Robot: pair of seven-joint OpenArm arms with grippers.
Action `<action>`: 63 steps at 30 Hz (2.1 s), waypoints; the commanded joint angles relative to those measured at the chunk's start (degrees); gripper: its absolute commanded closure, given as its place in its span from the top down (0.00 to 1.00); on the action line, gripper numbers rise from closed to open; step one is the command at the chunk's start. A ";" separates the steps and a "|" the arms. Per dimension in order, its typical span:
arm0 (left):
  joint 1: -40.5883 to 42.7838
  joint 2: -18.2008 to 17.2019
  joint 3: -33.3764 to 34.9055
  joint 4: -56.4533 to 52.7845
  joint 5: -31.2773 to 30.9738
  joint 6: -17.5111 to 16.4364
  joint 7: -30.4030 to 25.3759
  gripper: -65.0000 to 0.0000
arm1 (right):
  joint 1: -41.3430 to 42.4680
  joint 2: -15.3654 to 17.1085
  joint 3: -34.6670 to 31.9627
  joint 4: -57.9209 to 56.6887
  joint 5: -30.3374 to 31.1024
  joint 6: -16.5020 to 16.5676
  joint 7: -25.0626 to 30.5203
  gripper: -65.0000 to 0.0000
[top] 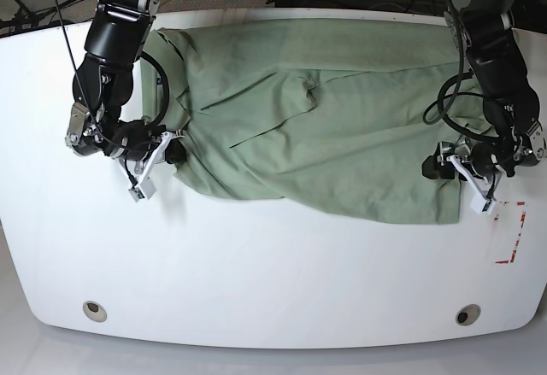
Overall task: Fold the T-shirt properly
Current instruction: 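Grasp the shirt hem with both grippers, then lift the shirt with both grippers and pull it toward the left gripper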
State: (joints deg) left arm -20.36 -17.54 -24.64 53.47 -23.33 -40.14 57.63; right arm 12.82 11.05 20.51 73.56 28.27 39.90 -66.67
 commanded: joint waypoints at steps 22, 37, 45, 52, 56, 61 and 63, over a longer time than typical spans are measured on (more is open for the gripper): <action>0.71 0.35 2.53 0.11 1.57 0.14 0.09 0.01 | 1.03 -0.02 0.19 1.21 0.96 0.10 0.87 0.00; 3.52 0.53 1.48 11.63 5.27 6.60 -3.16 0.00 | 1.47 -0.46 0.01 4.55 0.43 0.10 0.87 0.00; 3.61 1.23 -0.54 11.89 5.18 7.22 -2.90 0.00 | 1.20 -0.46 0.37 4.55 0.43 0.10 1.75 0.00; 3.96 1.23 -0.98 11.98 5.18 7.48 -2.90 0.00 | 1.03 -0.10 0.37 4.46 0.34 0.10 3.33 0.00; 4.76 1.23 -3.36 13.82 5.00 9.50 -2.81 0.00 | 1.11 -0.02 0.37 4.73 0.34 0.10 3.25 0.00; 6.25 1.32 -3.44 17.25 4.91 8.80 -2.72 0.00 | 2.17 1.22 0.28 4.90 0.78 0.10 3.07 0.00; 6.34 1.32 -3.44 19.27 4.91 8.80 -2.72 0.00 | 3.66 1.22 0.37 4.90 0.70 0.10 2.98 0.00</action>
State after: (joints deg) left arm -12.64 -15.31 -28.03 69.69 -17.61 -31.09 56.12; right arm 13.74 11.42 20.64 77.12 28.23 39.92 -64.79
